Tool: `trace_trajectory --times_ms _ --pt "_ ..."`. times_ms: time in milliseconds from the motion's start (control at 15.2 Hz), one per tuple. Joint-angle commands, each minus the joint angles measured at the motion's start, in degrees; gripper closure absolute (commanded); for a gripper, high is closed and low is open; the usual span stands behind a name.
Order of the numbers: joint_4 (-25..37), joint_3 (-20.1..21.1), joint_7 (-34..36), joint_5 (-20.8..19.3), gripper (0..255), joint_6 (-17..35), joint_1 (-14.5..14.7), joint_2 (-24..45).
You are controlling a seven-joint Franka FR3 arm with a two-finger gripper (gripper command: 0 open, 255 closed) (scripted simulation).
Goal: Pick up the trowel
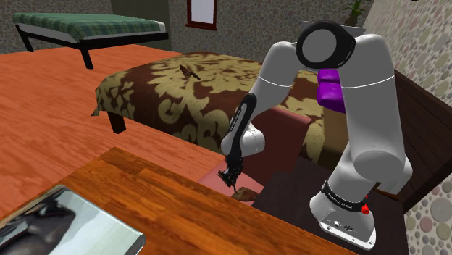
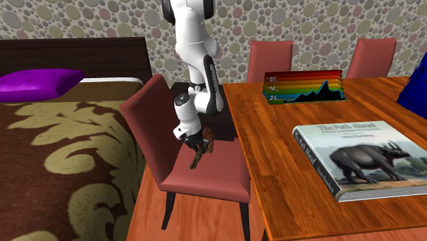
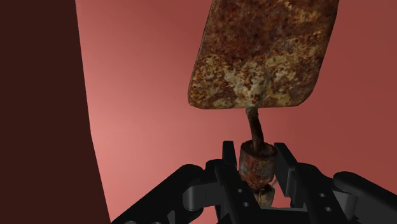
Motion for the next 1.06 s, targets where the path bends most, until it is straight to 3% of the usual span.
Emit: trace_trajectory --times_ms 0,990 --pt "-0.51 -0.55 0.55 -0.39 255 -0.99 0.47 -1.50" --pt "-4.78 -4.98 6.36 -5.50 255 -9.87 4.00 -14.58"
